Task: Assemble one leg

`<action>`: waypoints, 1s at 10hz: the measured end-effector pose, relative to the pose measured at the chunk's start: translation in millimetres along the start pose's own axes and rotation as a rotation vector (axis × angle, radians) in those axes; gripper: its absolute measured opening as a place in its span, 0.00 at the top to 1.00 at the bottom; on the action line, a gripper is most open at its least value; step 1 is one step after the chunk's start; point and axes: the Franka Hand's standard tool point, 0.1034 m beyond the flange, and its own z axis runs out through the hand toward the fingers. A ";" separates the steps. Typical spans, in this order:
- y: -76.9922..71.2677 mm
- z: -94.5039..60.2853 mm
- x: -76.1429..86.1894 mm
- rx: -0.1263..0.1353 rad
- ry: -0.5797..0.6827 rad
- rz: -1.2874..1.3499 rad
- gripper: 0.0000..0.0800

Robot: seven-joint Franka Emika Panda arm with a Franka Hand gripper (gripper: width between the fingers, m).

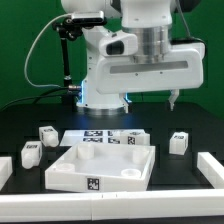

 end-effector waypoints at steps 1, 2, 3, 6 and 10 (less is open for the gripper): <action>0.9 -0.9 1.1 0.001 0.002 0.002 0.19; 1.4 -0.6 1.1 0.001 0.002 0.002 0.19; 8.1 -0.2 2.9 0.004 0.001 -0.028 0.19; 89.6 -3.5 47.5 0.027 -0.006 -0.076 0.19; 103.1 7.2 49.8 0.031 0.023 -0.104 0.19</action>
Offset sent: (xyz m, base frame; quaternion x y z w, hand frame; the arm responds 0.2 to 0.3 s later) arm 0.0266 -0.1000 -0.0095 0.0262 -0.0146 -0.0181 0.9994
